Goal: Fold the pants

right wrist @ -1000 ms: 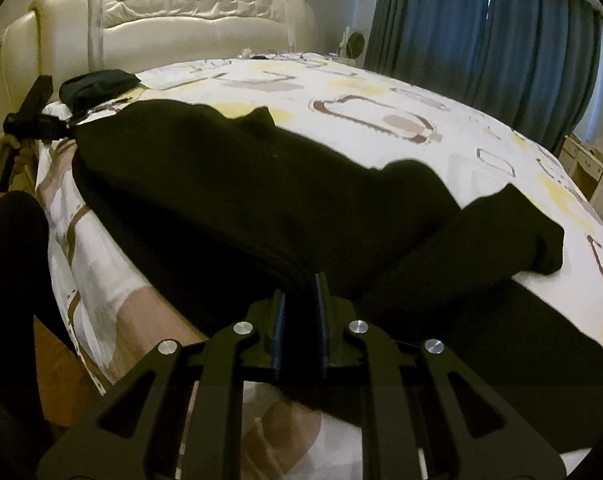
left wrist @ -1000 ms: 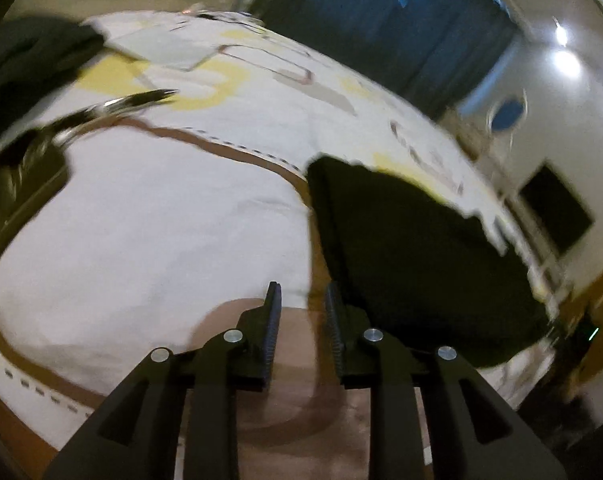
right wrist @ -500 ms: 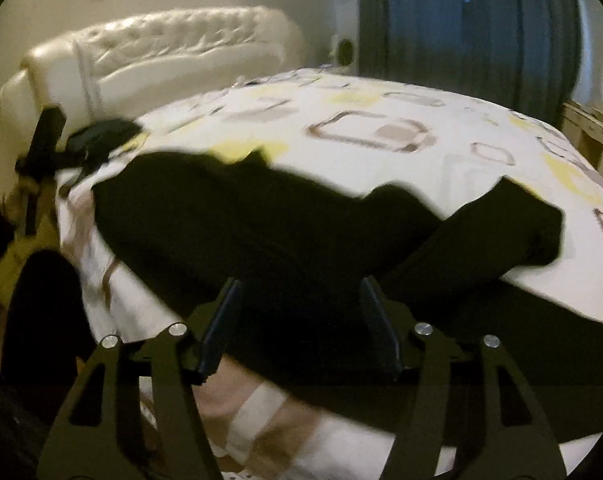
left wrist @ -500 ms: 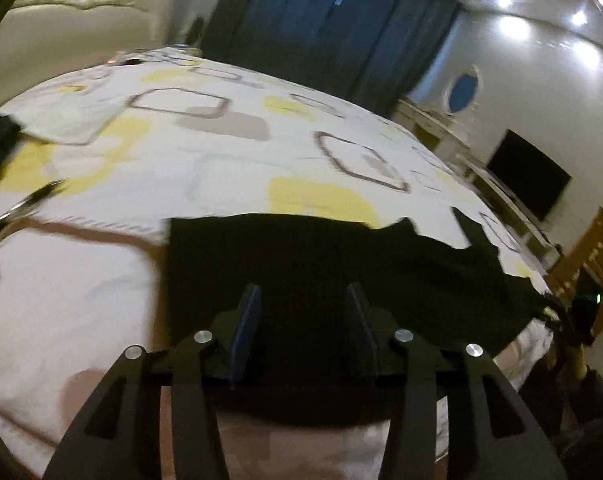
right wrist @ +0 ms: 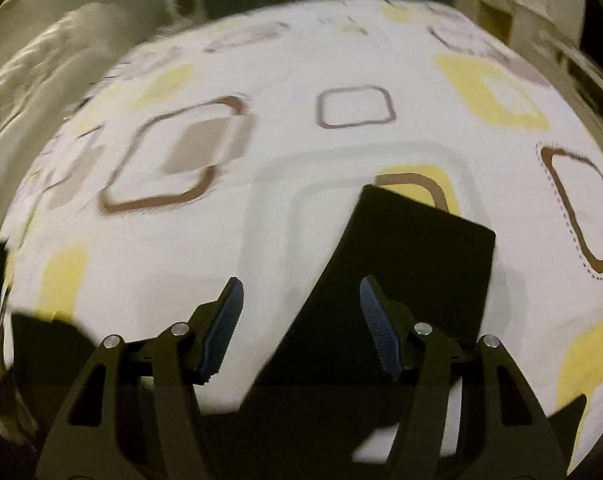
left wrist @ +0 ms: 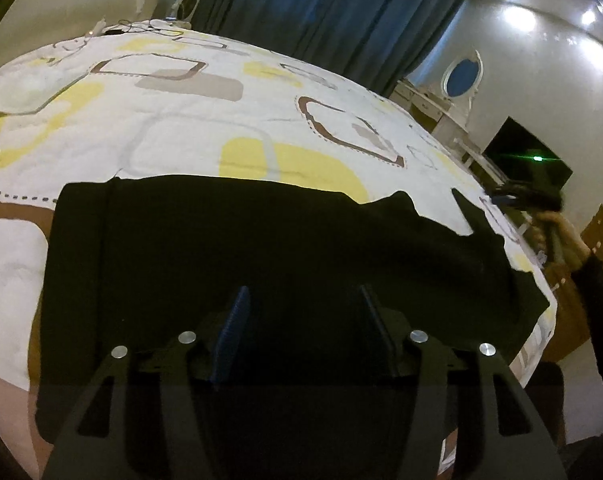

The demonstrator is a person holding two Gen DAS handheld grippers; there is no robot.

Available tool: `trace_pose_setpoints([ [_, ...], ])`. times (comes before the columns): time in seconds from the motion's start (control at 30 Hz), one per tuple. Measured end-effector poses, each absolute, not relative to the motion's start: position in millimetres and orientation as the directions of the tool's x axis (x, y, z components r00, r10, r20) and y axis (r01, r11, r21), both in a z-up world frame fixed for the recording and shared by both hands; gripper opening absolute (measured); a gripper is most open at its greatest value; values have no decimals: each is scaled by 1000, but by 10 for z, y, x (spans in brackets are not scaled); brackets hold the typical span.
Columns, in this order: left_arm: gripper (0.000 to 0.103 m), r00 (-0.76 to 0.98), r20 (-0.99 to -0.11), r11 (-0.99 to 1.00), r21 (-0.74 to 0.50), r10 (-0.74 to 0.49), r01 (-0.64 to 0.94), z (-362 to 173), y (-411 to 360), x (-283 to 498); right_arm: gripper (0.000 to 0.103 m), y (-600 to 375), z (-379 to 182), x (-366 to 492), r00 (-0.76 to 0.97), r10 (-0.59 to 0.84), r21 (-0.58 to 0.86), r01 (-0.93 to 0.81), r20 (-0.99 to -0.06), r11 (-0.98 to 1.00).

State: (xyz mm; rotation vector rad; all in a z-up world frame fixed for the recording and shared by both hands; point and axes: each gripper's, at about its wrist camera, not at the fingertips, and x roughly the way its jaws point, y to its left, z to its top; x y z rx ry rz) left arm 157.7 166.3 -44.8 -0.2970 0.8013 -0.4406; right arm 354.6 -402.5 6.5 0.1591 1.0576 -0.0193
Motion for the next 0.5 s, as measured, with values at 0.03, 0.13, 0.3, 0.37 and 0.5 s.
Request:
trace_pose_setpoints([
  [0.03,57,614,-621,868,-421,-488,264,-453,1666,1578,61,-4039,14,3635,478,41,108,113,-878,988],
  [0.13,57,616,-609,859,-440,-500,262,-470,1680,1572,61,-4106,-143,3888,436,5,88,171,-900,981],
  [0.3,62,620,-589,846,-461,-518,269,-495,1693,1564,60,-4091,-349,4145,367,-87,-6,217,-926,976],
  [0.37,64,624,-581,843,-462,-523,276,-498,1680,1562,59,-4098,-418,4232,346,-129,-46,239,-929,970],
  [0.5,67,630,-577,845,-451,-520,286,-503,1649,1564,53,-4138,-538,4333,307,-171,-88,267,-936,960],
])
